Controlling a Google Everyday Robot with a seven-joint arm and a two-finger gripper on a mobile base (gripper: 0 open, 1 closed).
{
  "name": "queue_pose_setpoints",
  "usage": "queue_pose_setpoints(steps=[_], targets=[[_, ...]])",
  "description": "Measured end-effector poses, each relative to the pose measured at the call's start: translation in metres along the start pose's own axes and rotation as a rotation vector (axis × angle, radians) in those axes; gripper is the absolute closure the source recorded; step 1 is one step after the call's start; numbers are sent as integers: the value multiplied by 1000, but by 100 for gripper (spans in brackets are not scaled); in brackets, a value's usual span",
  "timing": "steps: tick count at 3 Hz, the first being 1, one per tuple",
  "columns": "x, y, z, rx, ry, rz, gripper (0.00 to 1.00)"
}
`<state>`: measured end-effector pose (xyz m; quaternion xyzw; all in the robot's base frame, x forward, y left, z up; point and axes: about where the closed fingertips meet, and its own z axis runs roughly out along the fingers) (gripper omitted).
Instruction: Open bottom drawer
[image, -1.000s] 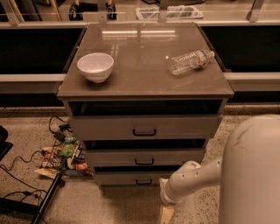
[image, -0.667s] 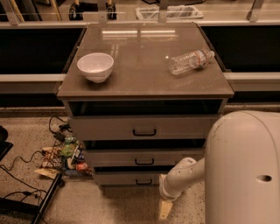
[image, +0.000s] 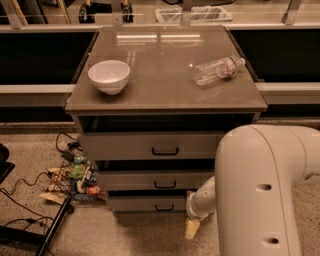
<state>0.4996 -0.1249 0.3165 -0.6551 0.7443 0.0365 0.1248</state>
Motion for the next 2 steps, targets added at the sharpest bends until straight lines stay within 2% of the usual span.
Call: queue_pose_setpoints(steps=[1,2], targets=[[11,-17,21,17,29,-10,0],[47,2,72,-51,125,-52,0]])
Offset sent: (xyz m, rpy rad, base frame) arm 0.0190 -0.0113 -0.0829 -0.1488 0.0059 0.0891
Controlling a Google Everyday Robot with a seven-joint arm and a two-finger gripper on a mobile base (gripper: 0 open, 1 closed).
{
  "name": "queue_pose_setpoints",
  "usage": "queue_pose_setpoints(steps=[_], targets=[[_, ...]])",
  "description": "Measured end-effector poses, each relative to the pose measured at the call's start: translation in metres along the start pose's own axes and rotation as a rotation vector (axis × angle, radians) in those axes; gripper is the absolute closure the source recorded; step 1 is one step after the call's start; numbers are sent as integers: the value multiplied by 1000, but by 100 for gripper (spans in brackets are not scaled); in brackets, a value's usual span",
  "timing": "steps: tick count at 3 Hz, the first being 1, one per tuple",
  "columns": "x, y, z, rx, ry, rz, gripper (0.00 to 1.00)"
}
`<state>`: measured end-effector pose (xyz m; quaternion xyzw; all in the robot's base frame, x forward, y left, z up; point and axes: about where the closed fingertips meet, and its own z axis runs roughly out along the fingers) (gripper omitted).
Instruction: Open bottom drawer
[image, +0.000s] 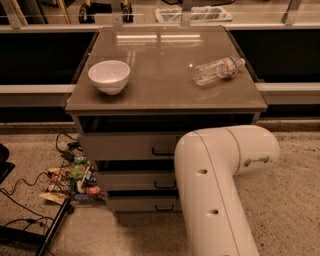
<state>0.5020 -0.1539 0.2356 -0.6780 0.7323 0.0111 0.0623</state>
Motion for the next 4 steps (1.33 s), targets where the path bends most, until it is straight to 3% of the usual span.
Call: queue_pose_setpoints(steps=[1,2,4], targets=[[0,0,0,0,0,0,0],[6,-18,16,19,25,-13,0],[38,-72,39,110,69,-38,0]])
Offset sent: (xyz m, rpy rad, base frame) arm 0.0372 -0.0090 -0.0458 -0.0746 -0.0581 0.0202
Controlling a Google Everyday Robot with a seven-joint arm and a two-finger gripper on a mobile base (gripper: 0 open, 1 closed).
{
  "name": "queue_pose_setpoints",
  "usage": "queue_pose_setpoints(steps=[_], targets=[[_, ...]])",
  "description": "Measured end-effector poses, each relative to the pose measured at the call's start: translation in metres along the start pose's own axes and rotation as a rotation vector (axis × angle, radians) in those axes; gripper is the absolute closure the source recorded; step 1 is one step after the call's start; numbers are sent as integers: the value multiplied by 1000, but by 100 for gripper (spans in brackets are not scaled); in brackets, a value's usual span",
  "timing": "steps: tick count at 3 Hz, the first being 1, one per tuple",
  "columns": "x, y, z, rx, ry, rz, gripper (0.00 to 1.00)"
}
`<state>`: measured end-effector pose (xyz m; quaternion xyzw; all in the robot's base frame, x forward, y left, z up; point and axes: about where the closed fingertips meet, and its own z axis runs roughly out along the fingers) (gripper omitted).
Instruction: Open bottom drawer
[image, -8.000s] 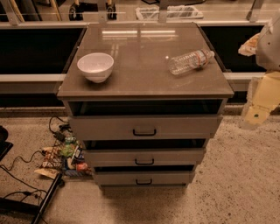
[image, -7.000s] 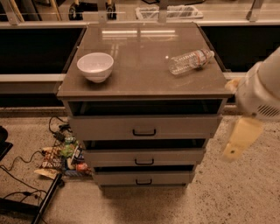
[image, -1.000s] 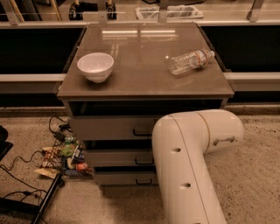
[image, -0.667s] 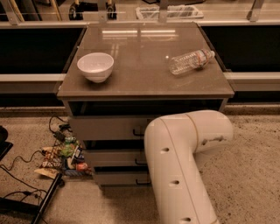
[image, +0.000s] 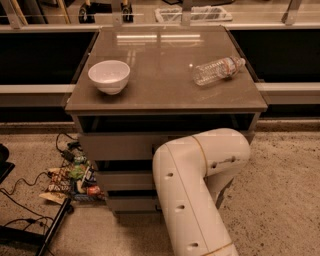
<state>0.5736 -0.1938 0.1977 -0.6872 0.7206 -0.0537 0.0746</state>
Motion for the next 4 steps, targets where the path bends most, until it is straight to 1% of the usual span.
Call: queue_pose_setpoints(steps=[1,2,3,4], targets=[[8,5,20,-4,5,29,15],[17,30,40,-42,9,98,38],[18,32,40,-46,10,113,62],[18,32,40,-46,10,113,86]])
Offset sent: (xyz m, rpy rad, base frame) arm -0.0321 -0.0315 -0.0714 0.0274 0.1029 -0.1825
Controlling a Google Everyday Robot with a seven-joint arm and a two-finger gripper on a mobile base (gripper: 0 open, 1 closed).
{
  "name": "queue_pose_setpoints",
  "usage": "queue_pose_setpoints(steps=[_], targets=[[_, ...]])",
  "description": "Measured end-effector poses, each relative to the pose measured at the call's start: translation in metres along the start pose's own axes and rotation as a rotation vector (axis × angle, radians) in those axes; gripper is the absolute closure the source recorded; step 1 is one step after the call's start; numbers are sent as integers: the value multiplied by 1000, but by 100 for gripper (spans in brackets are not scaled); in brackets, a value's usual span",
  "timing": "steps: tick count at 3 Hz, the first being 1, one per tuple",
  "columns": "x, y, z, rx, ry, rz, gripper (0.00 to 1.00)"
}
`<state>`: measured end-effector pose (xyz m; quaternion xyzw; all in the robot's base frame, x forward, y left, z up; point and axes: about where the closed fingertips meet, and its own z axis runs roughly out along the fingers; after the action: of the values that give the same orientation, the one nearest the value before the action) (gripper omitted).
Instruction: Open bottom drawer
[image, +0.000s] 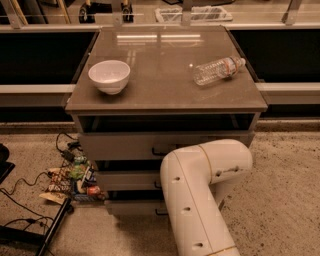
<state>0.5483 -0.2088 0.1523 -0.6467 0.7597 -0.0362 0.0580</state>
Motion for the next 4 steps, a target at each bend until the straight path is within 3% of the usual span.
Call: queue_pose_setpoints(steps=[1,2,3,4], targets=[[0,0,0,0,0,0,100],[0,0,0,0,0,0,100],[1,-5,-16,14,-3,0,82],[0,-6,-23,15,-3,0,51]])
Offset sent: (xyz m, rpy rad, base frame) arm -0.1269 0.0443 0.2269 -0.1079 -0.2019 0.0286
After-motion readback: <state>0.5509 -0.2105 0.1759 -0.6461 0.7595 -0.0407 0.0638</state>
